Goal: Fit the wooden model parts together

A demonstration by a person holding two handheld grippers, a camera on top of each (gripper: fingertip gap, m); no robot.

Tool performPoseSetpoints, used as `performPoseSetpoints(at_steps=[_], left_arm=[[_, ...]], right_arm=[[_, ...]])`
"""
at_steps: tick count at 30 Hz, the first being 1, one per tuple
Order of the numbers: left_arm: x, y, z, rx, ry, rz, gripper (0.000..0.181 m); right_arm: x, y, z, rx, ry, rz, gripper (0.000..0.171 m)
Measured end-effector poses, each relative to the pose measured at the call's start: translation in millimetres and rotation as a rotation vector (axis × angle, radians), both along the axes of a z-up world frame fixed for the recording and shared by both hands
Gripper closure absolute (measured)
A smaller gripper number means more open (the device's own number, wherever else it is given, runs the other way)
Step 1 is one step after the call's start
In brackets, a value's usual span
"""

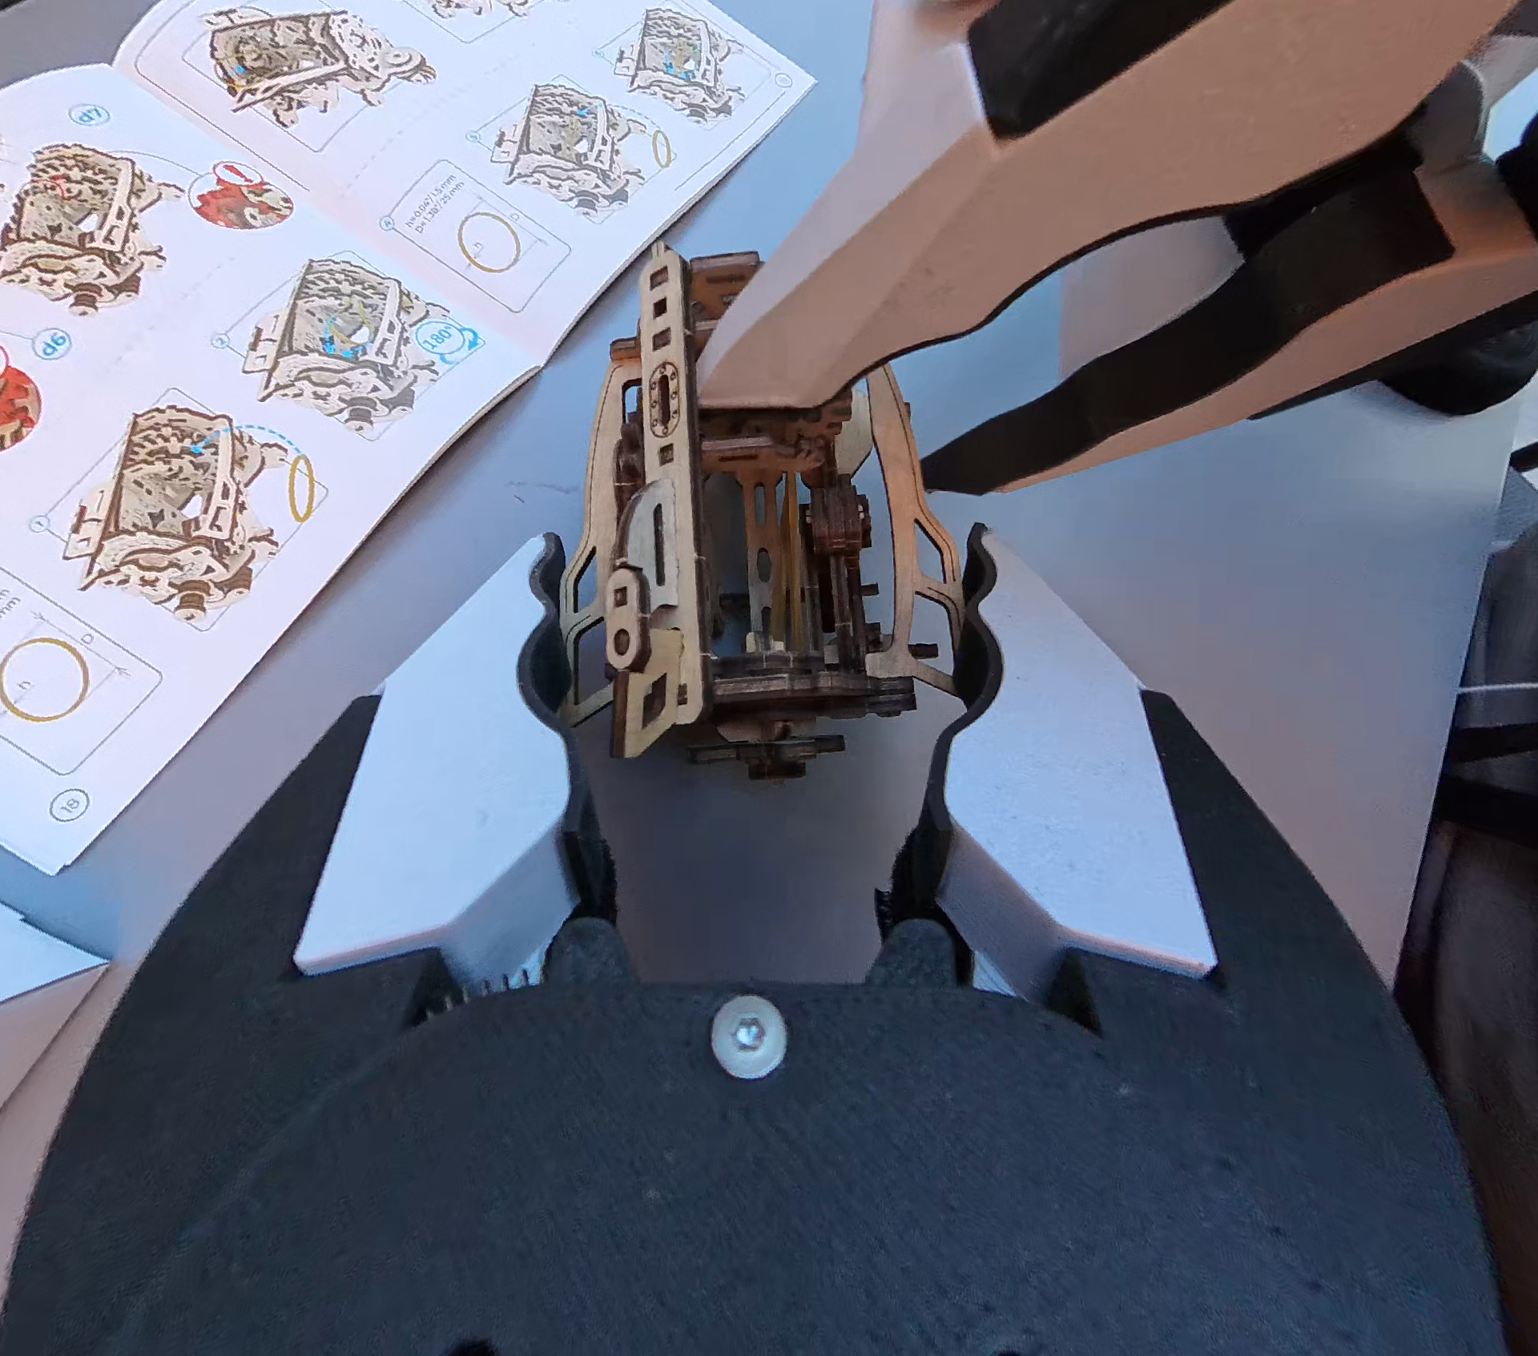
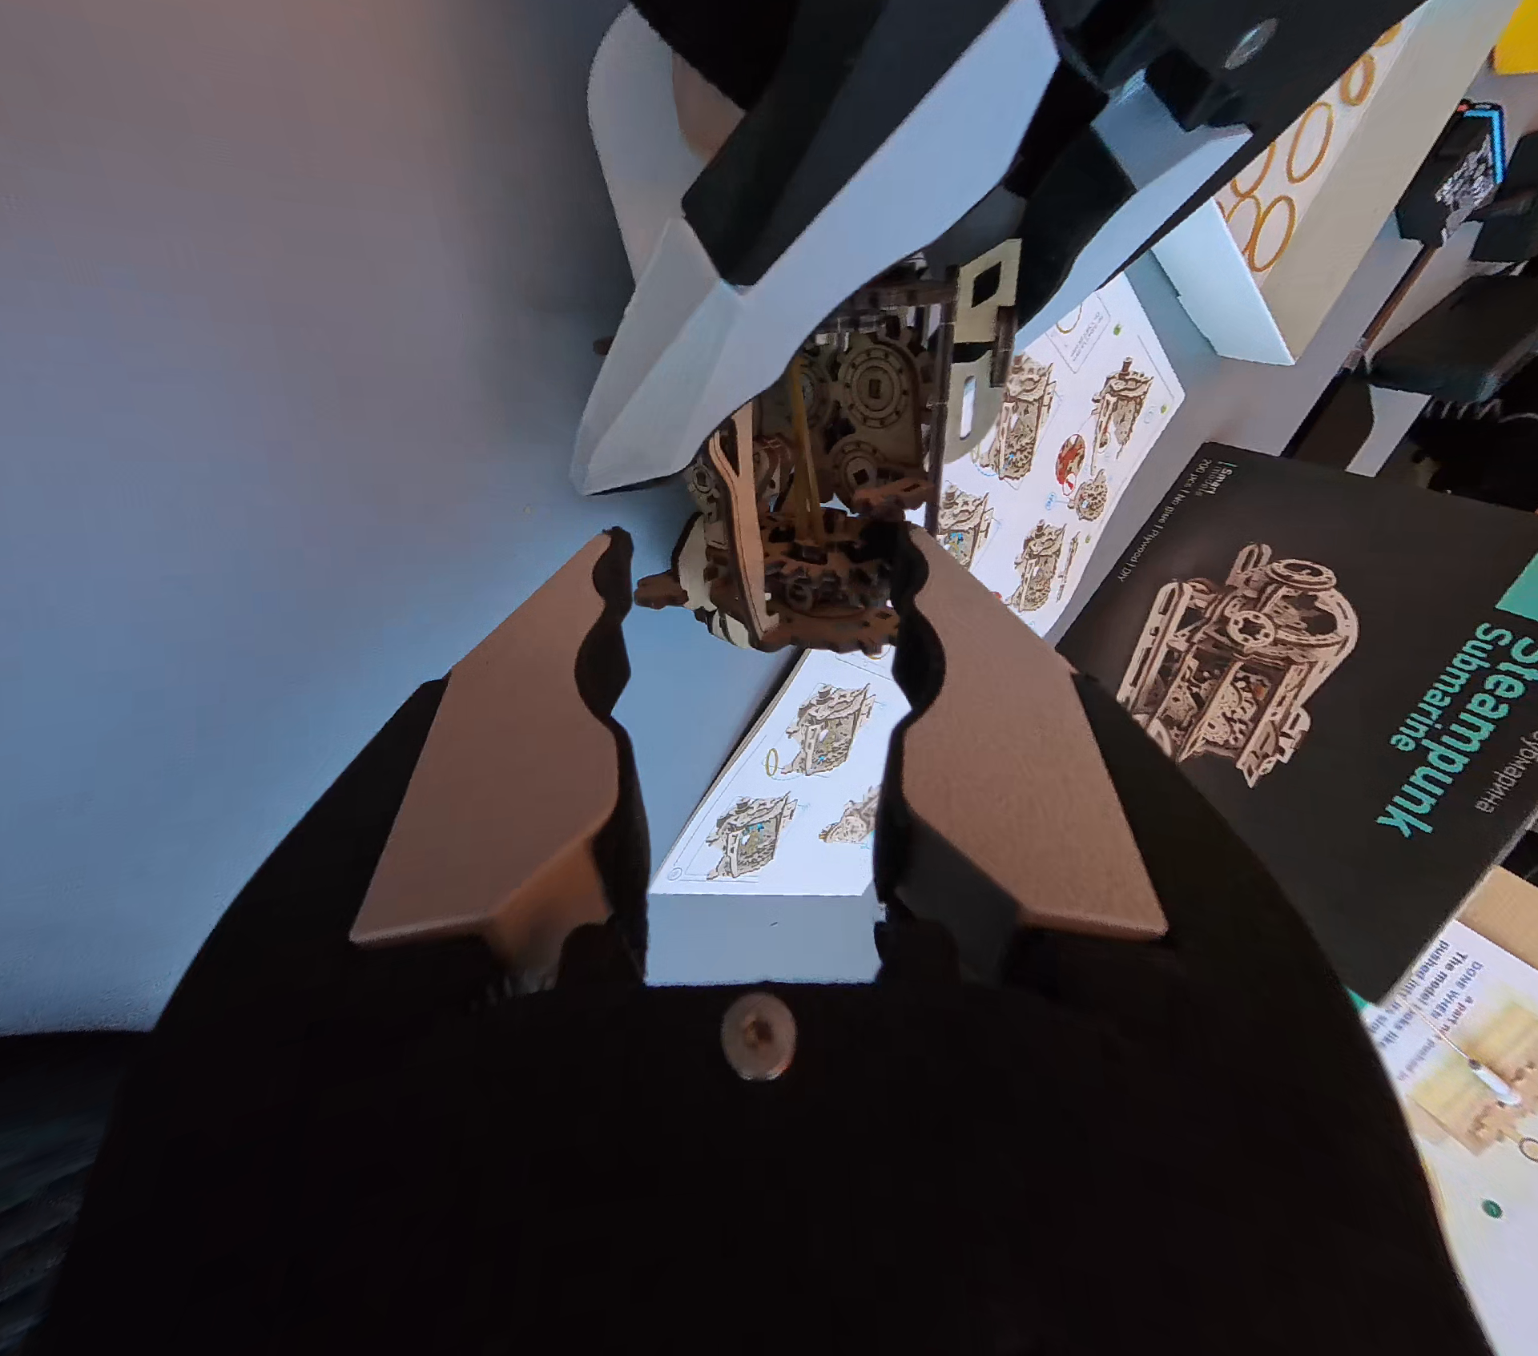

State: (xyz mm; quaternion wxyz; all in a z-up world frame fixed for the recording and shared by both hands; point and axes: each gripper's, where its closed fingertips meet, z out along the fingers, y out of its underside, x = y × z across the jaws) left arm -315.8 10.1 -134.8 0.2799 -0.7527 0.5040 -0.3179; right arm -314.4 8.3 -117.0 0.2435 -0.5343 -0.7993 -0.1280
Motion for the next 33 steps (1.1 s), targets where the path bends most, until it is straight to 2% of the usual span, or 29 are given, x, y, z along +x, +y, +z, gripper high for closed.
performPoseSetpoints(at_steps=[2, 4, 7, 10, 14, 22, 33], left_arm=[[0.5, 0.5, 0.2, -0.013, -0.006, 0.009, 0.088], [0.3, 2.3, 0.2, -0.013, -0.008, 0.020, 0.088], [-1.3, 3.4, -0.6, 0.031, 0.008, 0.005, 0.087], [-1.9, 1.2, -0.9, 0.063, 0.028, -0.013, 0.088], [-0.9, 2.1, -0.6, 0.050, 0.021, -0.004, 0.087], [-0.3, 1.9, -0.7, 0.066, 0.029, -0.007, 0.088], [1.0, 3.1, -1.1, 0.069, 0.023, -0.003, 0.089]], right_arm=[[0.2, -0.5, 0.5, 0.007, -0.003, -0.003, 0.112], [-1.6, -9.2, 0.1, -0.046, 0.009, 0.001, 0.127], [-1.9, -6.6, 1.4, -0.040, 0.022, -0.010, 0.125], [-3.2, -5.6, 3.5, -0.038, 0.045, -0.007, 0.112], [-1.0, -2.1, 2.0, -0.074, 0.064, -0.016, 0.107], [4.7, -2.5, -5.9, -0.012, -0.052, 0.040, 0.103], [6.0, -4.5, -4.0, -0.051, -0.033, -0.028, 0.106]])
